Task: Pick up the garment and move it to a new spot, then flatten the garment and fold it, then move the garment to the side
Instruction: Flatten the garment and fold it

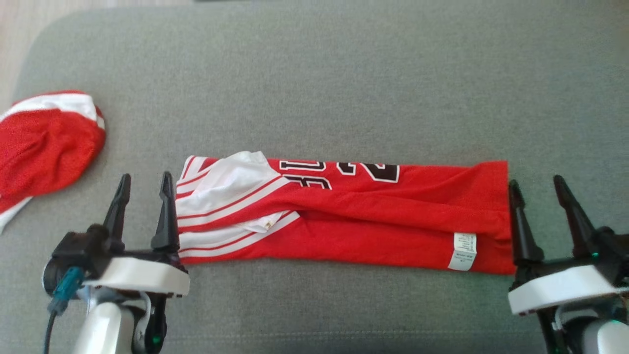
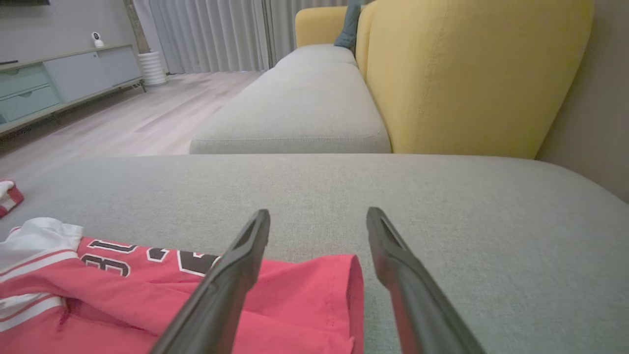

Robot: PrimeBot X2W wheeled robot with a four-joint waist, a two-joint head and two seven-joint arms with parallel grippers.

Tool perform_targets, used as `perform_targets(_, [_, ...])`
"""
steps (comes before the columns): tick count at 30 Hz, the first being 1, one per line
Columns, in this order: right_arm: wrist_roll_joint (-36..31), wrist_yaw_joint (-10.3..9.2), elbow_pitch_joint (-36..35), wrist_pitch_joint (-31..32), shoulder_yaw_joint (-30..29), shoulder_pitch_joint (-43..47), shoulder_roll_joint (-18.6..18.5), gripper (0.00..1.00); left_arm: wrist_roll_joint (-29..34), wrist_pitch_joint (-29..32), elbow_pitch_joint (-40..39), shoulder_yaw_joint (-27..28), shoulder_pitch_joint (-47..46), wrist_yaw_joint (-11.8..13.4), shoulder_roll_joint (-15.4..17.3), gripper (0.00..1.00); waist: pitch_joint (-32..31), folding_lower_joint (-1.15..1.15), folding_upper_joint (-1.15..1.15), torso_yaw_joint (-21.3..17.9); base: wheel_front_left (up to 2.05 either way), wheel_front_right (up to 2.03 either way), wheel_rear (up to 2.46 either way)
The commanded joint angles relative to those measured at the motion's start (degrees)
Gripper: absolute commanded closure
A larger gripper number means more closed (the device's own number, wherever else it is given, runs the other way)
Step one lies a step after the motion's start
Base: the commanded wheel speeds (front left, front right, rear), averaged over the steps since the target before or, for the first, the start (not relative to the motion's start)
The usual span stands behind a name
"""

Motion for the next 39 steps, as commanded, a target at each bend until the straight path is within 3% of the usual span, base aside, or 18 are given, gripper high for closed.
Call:
perform_targets(1, [-0.63, -0.04, -2.52, -0.33, 1.97, -2.28, -0.34, 0.0, 0.88, -0.32, -3.4, 2.27, -0.08, 0.51, 1.23, 0.0, -1.21, 0.0, 0.0, -0.14, 0.0, 0.0, 0.0])
perform_targets(10, [0.45, -0.04, -2.45, 0.41, 3.27, -1.07, -0.34, 0.0, 2.3, 2.65, -10.31, 1.15, 3.22, 1.99, 2.14, 0.0, -3.03, 0.0, 0.0, -0.15, 0.0, 0.0, 0.0])
perform_targets(23, [1.99, -0.04, -0.71, 0.76, 2.59, -1.01, -0.34, 0.0, 2.25, 3.4, -11.23, 0.21, 3.82, 2.38, 2.57, 0.0, -2.77, 0.0, 0.0, 0.24, 0.0, 0.0, 0.0])
perform_targets(33, [1.96, -0.04, 10.48, 3.06, -1.11, -5.23, -1.14, 0.0, 2.29, 2.58, -11.35, -1.3, 1.7, 2.0, 1.95, 0.0, 1.35, 0.0, 0.0, 1.73, 0.0, 0.0, 0.0])
perform_targets(39, [2.2, -0.04, 16.4, 9.72, -2.57, -7.37, -1.14, 0.0, 2.5, 1.61, -10.14, -2.11, -0.05, 1.63, 1.67, 0.0, 3.72, 0.0, 0.0, 2.53, 0.0, 0.0, 0.0])
